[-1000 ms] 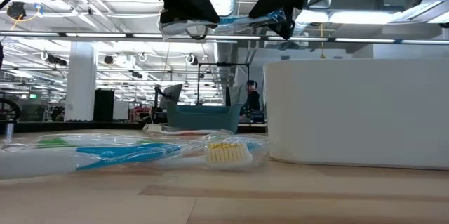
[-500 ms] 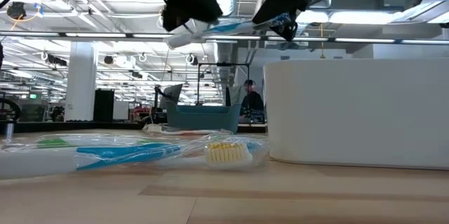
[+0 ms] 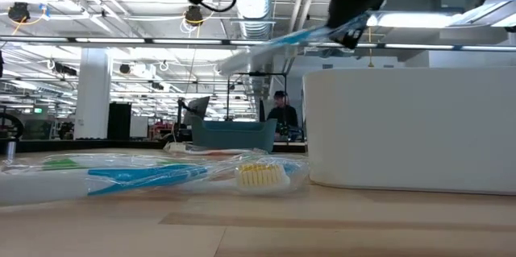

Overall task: Pick & Place Toothbrushes
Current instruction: Put the blue toothbrush into the top white bin

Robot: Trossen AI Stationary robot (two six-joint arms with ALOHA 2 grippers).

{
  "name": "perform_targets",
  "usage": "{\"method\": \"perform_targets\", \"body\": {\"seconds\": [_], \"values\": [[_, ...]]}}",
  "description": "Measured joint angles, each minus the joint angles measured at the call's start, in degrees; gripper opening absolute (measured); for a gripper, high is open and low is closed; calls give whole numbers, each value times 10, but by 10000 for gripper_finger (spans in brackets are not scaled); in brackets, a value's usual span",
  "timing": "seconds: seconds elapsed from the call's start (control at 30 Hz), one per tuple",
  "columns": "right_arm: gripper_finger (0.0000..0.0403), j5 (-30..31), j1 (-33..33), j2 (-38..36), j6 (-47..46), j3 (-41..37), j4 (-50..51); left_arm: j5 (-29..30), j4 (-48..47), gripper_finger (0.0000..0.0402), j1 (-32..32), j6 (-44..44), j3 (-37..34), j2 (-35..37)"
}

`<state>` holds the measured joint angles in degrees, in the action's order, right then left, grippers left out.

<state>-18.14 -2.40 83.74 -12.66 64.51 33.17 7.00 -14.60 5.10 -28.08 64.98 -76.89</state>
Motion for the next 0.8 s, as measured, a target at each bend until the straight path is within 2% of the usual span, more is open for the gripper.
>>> {"method": "perform_targets", "body": {"seconds": [0.2, 0.43, 0.67, 0.8], "values": [[16, 8, -63, -32, 19, 0, 79, 6, 8, 166, 0, -6, -1, 15], [16, 72, -124, -82, 5, 0, 169, 6, 20, 164, 5, -9, -1, 15], [16, 73, -135, -101, 6, -31, 164, 6, 23, 165, 5, -9, -1, 15], [16, 48, -144, -77, 4, -69, 124, 6, 24, 162, 5, -9, -1, 15]]}}
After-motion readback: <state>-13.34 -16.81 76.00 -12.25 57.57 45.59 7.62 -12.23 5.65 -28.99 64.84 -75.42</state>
